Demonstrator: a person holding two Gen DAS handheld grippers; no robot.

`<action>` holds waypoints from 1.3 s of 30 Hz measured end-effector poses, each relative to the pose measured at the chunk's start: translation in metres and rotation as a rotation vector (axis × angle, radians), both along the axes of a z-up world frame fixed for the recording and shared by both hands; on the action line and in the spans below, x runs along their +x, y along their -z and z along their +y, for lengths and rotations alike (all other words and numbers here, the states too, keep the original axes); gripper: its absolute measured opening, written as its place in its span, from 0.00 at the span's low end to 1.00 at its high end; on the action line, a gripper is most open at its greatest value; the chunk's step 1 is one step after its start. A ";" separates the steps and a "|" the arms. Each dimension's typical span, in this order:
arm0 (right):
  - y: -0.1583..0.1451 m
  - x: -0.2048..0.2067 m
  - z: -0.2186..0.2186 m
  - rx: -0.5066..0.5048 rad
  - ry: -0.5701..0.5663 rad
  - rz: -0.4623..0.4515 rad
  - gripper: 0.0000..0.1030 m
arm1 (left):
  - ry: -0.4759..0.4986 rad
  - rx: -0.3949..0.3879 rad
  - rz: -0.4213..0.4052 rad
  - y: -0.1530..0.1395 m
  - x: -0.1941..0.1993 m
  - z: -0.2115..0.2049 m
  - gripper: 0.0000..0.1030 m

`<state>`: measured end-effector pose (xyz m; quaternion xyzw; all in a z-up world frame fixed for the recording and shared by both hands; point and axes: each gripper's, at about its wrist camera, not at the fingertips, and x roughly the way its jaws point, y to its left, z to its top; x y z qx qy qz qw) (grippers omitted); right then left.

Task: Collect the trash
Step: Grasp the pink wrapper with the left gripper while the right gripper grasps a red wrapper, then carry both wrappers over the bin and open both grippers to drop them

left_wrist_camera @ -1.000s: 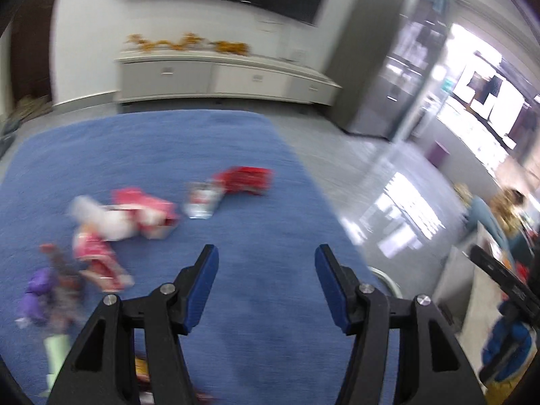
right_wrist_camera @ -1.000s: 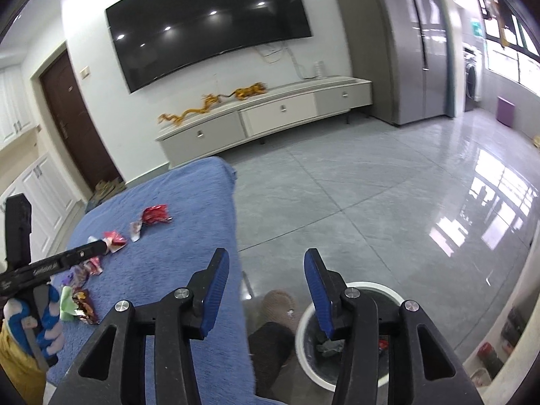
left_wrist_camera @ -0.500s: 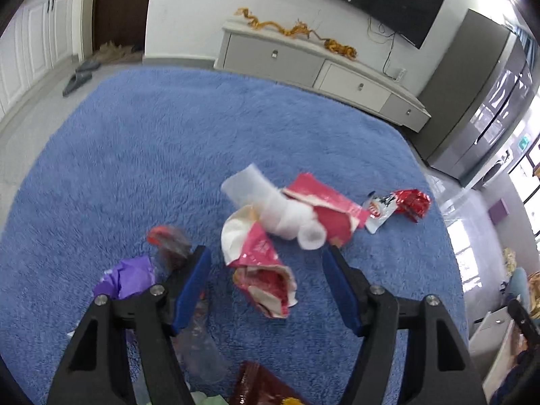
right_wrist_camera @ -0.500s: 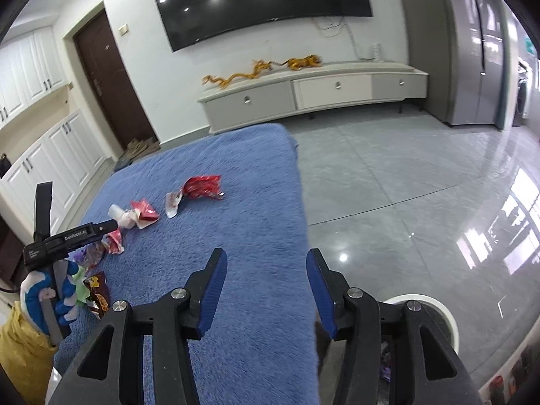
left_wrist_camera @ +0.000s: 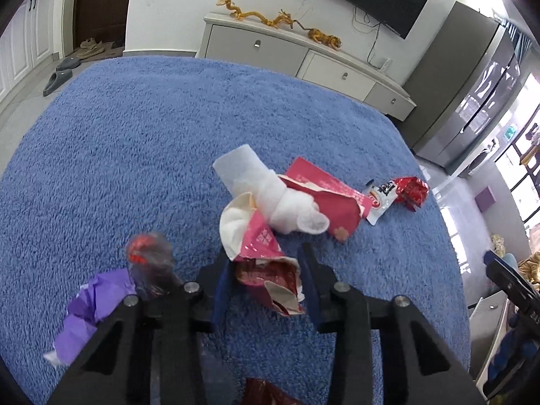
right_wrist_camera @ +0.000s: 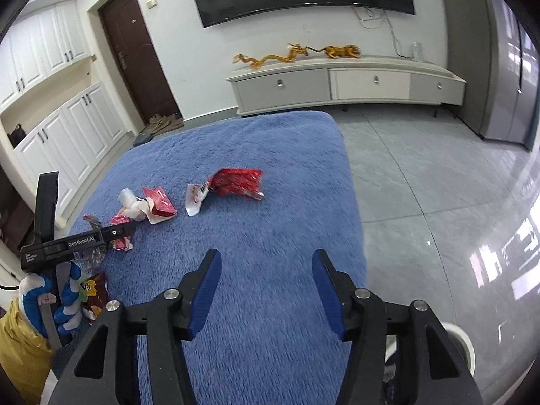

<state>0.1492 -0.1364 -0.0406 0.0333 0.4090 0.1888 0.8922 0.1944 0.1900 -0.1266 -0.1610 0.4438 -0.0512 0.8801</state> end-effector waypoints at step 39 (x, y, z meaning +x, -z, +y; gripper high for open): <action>0.036 0.067 0.078 -0.025 -0.295 0.005 0.12 | 0.149 -0.140 -0.188 -0.054 -0.075 -0.004 0.32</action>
